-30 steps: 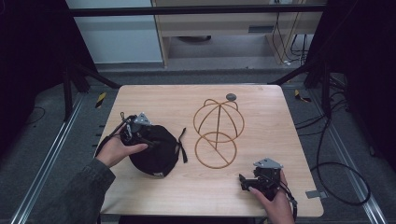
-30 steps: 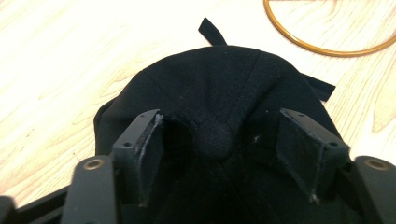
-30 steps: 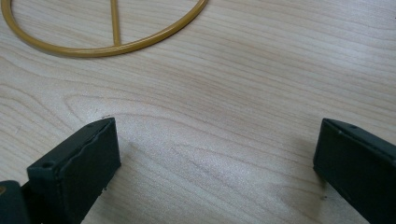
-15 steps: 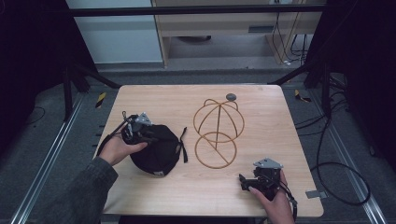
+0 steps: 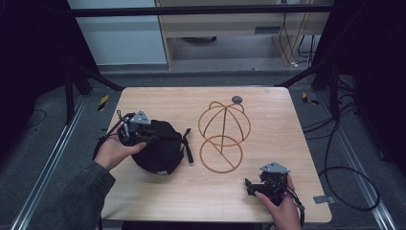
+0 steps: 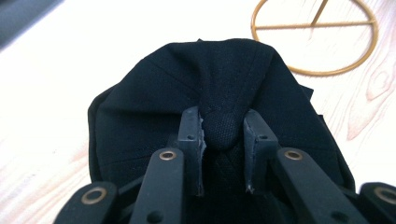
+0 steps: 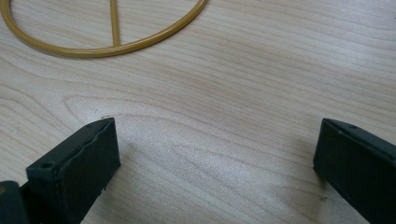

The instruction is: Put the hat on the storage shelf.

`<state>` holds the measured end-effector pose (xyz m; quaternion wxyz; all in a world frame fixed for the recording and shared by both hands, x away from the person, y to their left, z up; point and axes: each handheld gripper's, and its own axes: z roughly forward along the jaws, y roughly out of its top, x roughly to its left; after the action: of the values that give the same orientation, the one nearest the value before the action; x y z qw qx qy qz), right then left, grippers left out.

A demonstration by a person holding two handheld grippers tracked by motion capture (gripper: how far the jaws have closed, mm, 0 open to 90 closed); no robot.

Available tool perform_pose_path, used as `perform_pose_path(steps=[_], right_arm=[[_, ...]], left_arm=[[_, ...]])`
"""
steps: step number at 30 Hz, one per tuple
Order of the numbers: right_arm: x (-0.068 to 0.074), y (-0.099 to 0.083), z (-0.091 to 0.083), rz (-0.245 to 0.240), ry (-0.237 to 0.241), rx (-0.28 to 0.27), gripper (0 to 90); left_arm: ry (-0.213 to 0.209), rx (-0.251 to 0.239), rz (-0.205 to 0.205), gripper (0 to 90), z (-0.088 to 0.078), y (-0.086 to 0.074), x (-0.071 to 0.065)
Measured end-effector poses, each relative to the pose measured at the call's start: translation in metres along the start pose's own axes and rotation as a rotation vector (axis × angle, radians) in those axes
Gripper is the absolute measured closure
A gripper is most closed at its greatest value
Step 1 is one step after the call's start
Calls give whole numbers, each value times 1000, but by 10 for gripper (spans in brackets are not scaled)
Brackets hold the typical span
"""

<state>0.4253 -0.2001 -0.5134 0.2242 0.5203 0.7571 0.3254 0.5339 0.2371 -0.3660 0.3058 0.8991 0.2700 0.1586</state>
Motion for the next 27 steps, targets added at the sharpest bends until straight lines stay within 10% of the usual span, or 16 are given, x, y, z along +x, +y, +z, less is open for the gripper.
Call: perform_pose_path(steps=[27], right_arm=[[-1,1,1,-1,0,-1,5]], left_arm=[[32,-105,84,730,-64,36,-13]])
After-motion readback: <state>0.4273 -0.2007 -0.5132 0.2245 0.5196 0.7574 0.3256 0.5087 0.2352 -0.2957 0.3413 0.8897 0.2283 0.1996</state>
